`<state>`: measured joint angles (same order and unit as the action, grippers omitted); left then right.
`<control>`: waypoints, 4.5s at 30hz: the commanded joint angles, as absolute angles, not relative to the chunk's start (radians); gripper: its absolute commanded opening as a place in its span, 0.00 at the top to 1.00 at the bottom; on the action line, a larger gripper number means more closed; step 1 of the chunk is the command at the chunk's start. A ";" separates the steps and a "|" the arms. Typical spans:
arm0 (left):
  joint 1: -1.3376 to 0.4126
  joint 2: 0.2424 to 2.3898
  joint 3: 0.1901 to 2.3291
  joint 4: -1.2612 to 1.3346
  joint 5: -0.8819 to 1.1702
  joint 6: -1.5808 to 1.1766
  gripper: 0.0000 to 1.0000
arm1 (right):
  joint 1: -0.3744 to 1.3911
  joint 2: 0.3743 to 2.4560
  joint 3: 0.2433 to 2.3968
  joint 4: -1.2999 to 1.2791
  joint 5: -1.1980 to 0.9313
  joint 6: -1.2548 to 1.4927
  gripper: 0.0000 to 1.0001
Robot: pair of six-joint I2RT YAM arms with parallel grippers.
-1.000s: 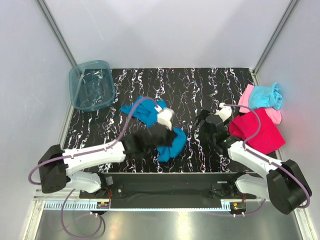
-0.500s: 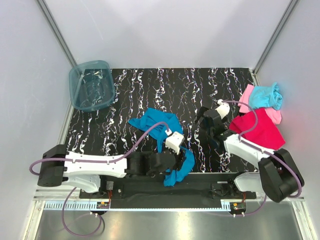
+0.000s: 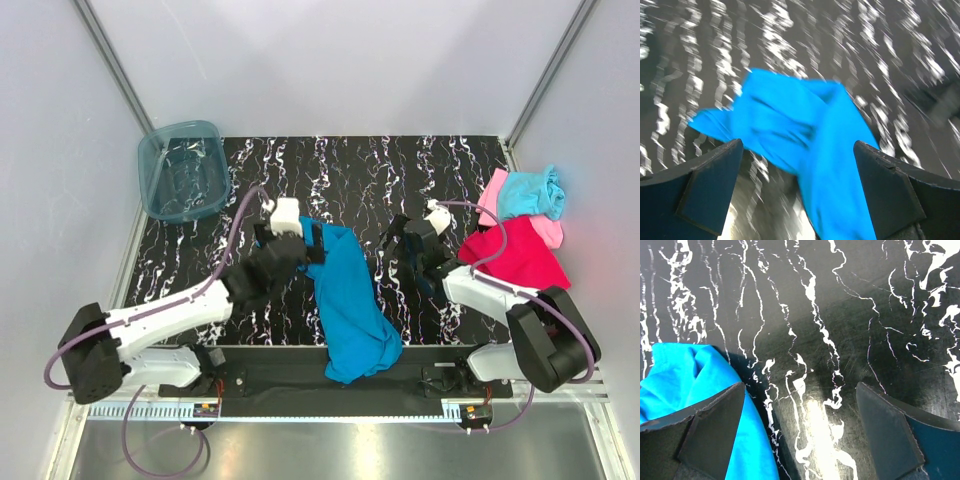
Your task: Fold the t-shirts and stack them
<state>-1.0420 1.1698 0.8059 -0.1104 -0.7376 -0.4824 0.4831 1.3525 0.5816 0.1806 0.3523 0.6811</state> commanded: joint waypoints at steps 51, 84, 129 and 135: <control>-0.049 2.036 1.499 -0.294 0.003 -0.575 0.11 | 0.479 1.161 0.492 0.299 0.270 0.692 0.00; 0.028 2.183 1.726 -0.302 0.261 -0.453 0.04 | 0.480 1.140 0.472 0.327 0.278 0.681 0.00; 0.008 2.025 1.847 -0.236 0.184 -0.443 0.01 | 0.480 1.100 0.425 0.419 0.252 0.655 0.00; -0.190 1.838 1.732 -0.239 0.123 -0.485 0.01 | 0.479 1.109 0.425 0.426 0.241 0.661 0.00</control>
